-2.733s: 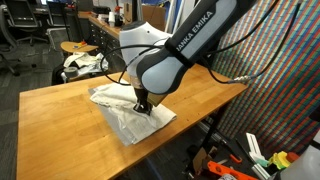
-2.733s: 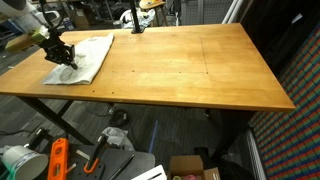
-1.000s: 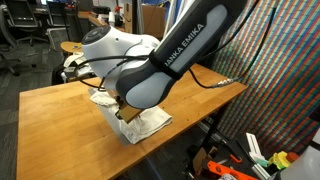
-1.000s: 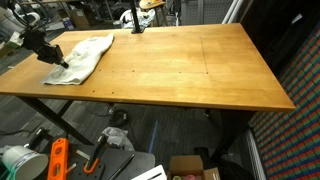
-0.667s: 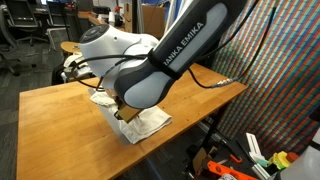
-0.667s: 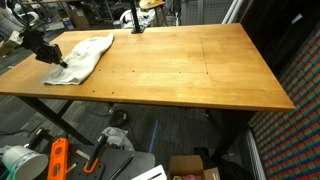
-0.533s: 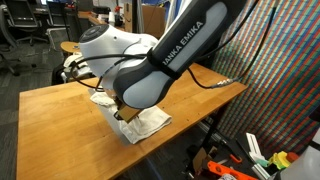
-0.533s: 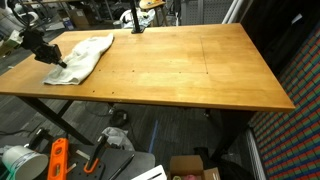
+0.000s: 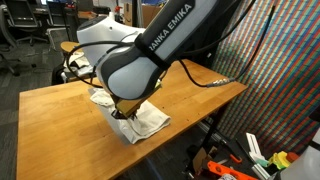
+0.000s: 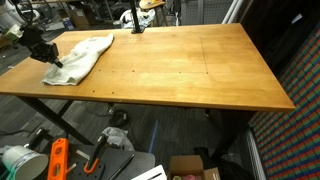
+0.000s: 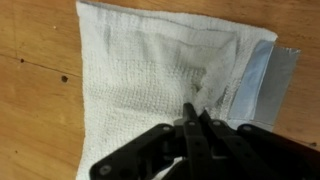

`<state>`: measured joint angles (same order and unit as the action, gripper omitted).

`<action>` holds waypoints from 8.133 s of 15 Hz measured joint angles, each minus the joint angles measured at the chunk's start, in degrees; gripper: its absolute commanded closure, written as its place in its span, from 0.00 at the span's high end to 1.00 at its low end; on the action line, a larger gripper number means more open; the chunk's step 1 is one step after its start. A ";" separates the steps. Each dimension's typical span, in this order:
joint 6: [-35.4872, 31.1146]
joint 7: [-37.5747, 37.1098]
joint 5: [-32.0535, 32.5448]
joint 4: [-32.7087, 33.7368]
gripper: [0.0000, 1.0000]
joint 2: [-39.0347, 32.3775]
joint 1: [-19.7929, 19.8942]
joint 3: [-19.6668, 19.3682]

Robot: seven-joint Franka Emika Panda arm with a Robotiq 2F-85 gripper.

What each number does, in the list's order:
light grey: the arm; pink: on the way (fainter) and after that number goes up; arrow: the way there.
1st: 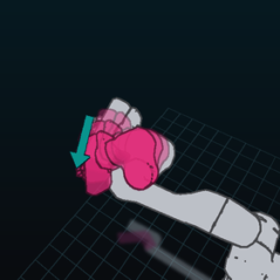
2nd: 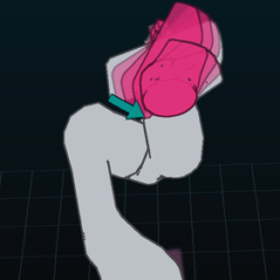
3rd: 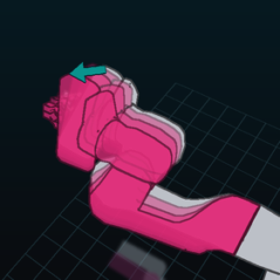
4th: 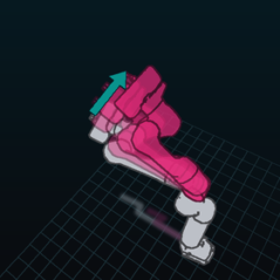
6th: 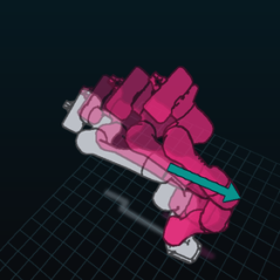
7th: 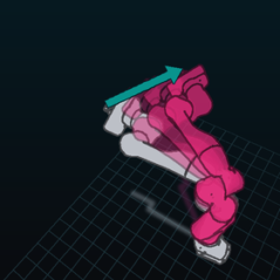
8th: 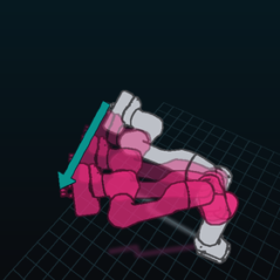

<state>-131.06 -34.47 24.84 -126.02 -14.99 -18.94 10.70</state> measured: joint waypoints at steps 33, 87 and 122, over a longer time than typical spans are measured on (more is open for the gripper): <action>-1.31 36.79 -12.68 -10.24 0.20 7.14 7.21 -0.93; 16.39 20.73 -0.62 19.58 1.00 1.10 -5.00 7.92; 16.06 7.27 -7.15 58.13 0.44 -36.30 -4.93 -7.71</action>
<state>-115.00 -27.21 17.69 -67.88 -51.29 -23.87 2.99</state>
